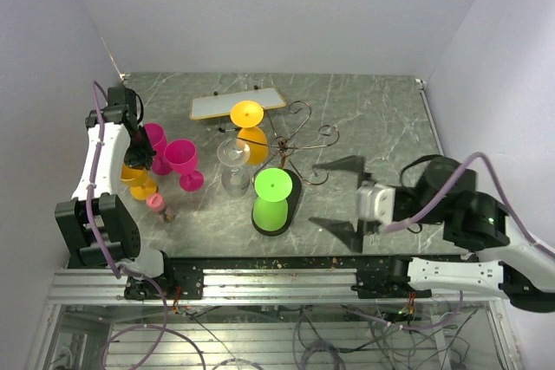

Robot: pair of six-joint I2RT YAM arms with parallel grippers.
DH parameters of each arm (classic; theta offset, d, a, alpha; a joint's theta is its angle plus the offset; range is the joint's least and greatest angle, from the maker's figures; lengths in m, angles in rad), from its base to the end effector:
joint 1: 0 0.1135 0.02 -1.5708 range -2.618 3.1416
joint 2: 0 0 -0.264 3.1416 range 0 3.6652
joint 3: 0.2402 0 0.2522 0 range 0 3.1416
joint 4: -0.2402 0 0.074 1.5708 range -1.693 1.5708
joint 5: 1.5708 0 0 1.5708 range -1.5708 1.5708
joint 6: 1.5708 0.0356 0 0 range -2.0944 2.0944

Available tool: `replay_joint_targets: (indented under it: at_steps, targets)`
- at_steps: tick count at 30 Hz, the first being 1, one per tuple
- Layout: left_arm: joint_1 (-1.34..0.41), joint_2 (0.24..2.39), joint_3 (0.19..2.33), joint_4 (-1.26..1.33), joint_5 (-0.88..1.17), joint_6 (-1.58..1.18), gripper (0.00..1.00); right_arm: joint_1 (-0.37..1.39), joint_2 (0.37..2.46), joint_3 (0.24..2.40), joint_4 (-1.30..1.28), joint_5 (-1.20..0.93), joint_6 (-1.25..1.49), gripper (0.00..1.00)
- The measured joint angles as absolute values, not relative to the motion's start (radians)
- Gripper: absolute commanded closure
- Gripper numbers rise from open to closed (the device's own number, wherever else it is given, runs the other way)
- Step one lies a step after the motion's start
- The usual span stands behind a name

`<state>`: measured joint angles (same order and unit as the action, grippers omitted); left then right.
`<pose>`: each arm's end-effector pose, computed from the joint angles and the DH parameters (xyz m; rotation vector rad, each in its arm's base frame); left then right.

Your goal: Take the wine glass off the wine glass rack

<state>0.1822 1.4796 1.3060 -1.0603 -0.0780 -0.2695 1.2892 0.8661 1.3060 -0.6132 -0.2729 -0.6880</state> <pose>0.2786 0.0541 0.2899 -0.6452 2.7251 0.0884 0.0329 0.1484 0.4545 -1.5948 0.8048 0.6742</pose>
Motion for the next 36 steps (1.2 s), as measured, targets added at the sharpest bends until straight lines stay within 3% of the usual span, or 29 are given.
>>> replay_joint_targets:
  at_steps: [4,7,12,17,22,36]
  targets:
    - [0.188,1.479,1.309,-1.065,-0.063,-0.27,0.52,1.345,0.959,1.318,-0.658,-0.297,-0.767,0.13]
    - [0.189,1.465,1.311,-1.066,-0.062,-0.275,0.31,1.361,0.984,1.317,-0.665,-0.261,-0.816,0.18]
    - [0.189,1.408,1.36,-1.091,-0.059,-0.292,0.27,1.365,1.019,1.319,-0.655,-0.168,-0.892,0.25]
    - [0.189,1.275,1.442,-1.109,-0.037,-0.311,0.15,1.365,1.067,1.319,-0.656,-0.093,-0.964,0.28]
    - [0.191,1.148,1.535,-1.118,0.054,-0.346,0.1,1.365,1.09,1.319,-0.646,-0.032,-1.011,0.37]
    - [0.191,0.993,1.613,-1.093,0.358,-0.432,0.13,1.365,1.116,1.305,-0.633,0.047,-1.041,0.59]
